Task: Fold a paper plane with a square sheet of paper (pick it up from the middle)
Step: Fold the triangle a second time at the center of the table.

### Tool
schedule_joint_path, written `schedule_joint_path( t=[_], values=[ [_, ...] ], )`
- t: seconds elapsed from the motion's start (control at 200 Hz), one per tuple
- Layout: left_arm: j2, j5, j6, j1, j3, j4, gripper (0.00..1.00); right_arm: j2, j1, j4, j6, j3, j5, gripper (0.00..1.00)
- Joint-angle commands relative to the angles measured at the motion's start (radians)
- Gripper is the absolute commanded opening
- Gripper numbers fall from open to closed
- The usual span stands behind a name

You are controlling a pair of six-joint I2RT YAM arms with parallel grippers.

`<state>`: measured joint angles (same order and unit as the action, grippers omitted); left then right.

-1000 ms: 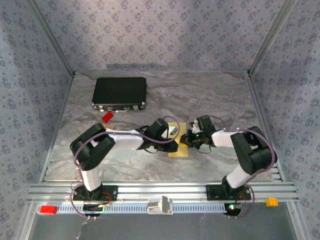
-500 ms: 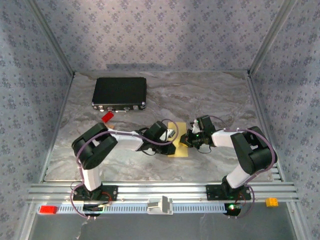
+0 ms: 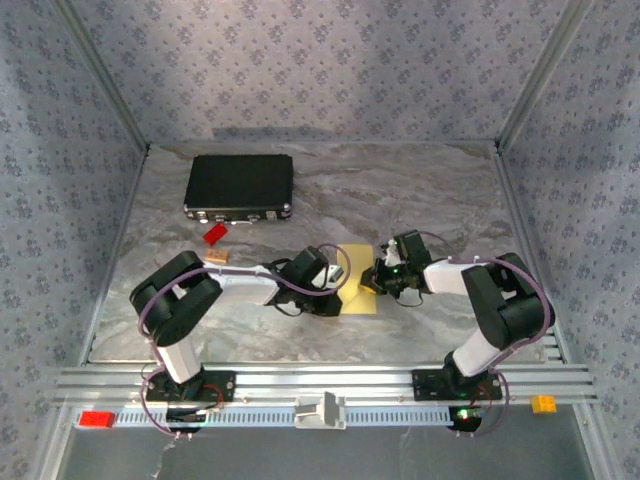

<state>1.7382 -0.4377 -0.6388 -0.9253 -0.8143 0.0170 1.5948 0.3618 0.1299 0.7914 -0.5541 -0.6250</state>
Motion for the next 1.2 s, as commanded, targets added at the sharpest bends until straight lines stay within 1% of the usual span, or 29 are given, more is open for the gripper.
schedule_joint_path(
  t=[0.0,0.13,0.265,0.39,0.5,0.75,0.845,0.939,1.089,1.194],
  values=[
    [-0.061,0.008,0.011,-0.008,-0.026,-0.023,0.11,0.001,-0.013,-0.083,-0.019,0.023,0.065,0.00],
    [-0.060,0.004,0.020,0.000,-0.091,-0.032,0.10,-0.005,-0.015,-0.085,-0.019,0.022,0.064,0.01],
    [0.010,0.002,0.027,0.007,-0.157,-0.050,0.10,-0.003,-0.018,-0.078,-0.014,0.020,0.057,0.01],
    [0.071,0.002,0.021,0.008,-0.180,-0.052,0.08,-0.009,-0.017,-0.078,-0.013,0.017,0.054,0.01],
    [0.105,0.006,0.013,0.008,-0.170,-0.052,0.05,-0.014,-0.018,-0.074,-0.012,0.015,0.050,0.01],
    [0.113,0.016,-0.017,0.006,-0.087,-0.010,0.01,-0.048,-0.016,-0.094,-0.038,-0.032,0.021,0.02],
    [0.110,0.018,-0.032,0.005,-0.065,0.012,0.01,-0.083,0.001,-0.093,-0.036,-0.032,0.020,0.02],
    [0.112,0.022,-0.042,0.006,-0.058,0.025,0.00,-0.100,0.039,-0.092,-0.029,-0.022,0.024,0.03],
    [0.118,0.027,-0.047,0.006,-0.066,0.026,0.00,-0.085,0.087,-0.059,-0.006,0.021,0.051,0.03],
    [0.121,0.026,-0.052,0.006,-0.068,0.034,0.00,-0.049,0.074,-0.059,-0.013,0.040,0.065,0.02]
  ],
)
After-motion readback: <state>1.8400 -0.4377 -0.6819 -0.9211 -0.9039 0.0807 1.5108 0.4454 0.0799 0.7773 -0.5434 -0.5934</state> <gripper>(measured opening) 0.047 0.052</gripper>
